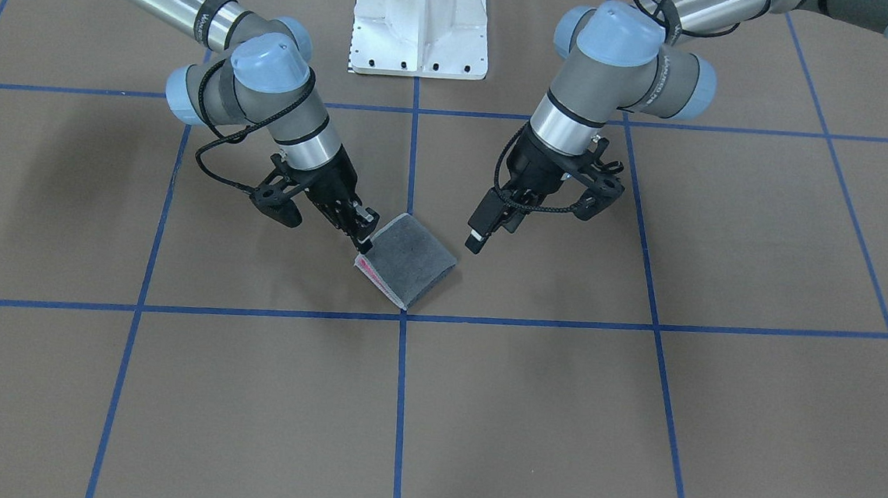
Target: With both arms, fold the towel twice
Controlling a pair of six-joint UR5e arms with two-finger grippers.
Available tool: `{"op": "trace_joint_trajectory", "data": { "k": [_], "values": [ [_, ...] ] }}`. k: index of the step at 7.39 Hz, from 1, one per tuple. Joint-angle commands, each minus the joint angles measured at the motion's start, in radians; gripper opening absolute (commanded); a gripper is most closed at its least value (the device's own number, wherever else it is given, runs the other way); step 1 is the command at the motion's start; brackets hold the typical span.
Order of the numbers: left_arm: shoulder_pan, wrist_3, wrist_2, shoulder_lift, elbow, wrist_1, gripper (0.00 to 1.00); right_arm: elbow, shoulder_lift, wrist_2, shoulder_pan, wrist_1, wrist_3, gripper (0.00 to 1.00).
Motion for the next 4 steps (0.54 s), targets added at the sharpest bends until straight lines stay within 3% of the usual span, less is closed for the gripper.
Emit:
{"op": "trace_joint_trajectory", "data": {
  "k": [1, 2, 4],
  "values": [
    [0.004, -0.003, 0.004, -0.004, 0.011, 0.000, 0.99, -0.014, 0.003, -0.003, 0.001, -0.001, -0.002, 0.00],
    [0.005, -0.001, 0.005, -0.004, 0.018, -0.002, 0.99, -0.019, 0.006, -0.004, 0.001, 0.002, -0.002, 0.00],
    [0.011, -0.025, 0.008, -0.125, 0.163, -0.015, 0.99, -0.019, 0.006, -0.004, 0.001, 0.002, -0.002, 0.00]
  ]
}}
